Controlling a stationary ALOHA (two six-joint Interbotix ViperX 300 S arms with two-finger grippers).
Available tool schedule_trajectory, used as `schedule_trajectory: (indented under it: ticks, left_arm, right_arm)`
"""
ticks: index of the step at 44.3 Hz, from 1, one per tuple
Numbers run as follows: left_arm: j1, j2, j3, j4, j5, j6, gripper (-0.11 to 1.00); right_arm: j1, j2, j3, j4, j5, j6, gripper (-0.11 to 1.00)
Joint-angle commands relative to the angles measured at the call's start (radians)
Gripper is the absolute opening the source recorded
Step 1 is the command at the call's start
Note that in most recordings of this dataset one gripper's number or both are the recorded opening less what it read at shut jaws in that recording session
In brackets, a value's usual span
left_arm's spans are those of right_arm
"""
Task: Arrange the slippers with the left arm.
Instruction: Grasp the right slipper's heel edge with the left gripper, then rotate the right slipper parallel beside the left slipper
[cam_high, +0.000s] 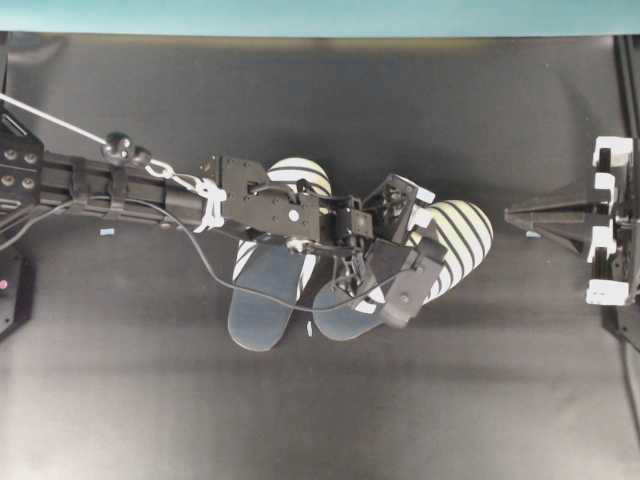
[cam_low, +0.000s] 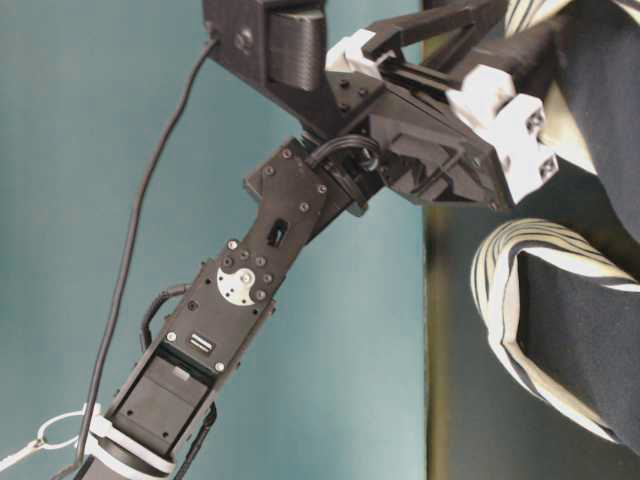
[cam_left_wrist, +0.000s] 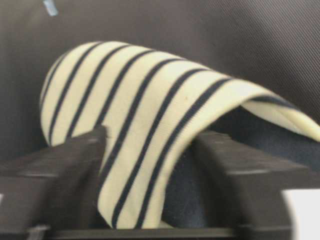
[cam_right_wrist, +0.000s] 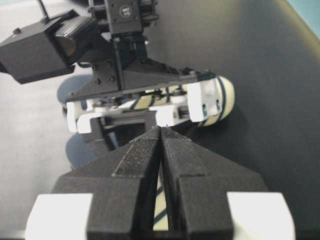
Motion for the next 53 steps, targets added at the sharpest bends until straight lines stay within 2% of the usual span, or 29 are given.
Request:
schedule_trajectory:
  ticks: [1, 5, 8, 12, 24, 29, 39, 53]
  left_arm:
    - [0.003, -0.014, -0.017, 0.002, -0.002, -0.043, 0.37]
    - [0.017, -0.046, -0.023, 0.002, 0.018, -0.109, 0.12]
    - [0.029, -0.084, -0.025, 0.002, 0.044, -0.179, 0.01]
    - [0.048, -0.135, -0.025, 0.002, 0.094, -0.273, 0.01]
    - [0.075, -0.229, -0.025, 0.002, 0.291, -0.465, 0.01]
    - [0.084, -0.232, -0.015, 0.002, 0.33, -0.535, 0.01]
    - [0.083, -0.206, 0.02, 0.002, 0.29, -0.583, 0.01]
    - [0.11, -0.17, 0.066, 0.002, 0.291, -0.67, 0.01]
  right_arm:
    - [-0.005, 0.006, -0.003, 0.003, -0.009, 0.011, 0.0]
    - [-0.005, 0.005, -0.002, 0.002, -0.008, 0.011, 0.0]
    - [-0.005, 0.006, -0.002, 0.002, -0.006, 0.011, 0.0]
    - [-0.003, 0.006, -0.003, 0.003, -0.006, 0.011, 0.0]
    - [-0.005, 0.006, -0.002, 0.003, -0.008, 0.011, 0.0]
    - [-0.003, 0.005, -0.002, 0.003, -0.008, 0.009, 0.0]
    - [-0.003, 0.005, 0.0, 0.003, -0.011, 0.011, 0.0]
    - [0.003, 0.005, 0.0, 0.011, -0.011, 0.011, 0.0]
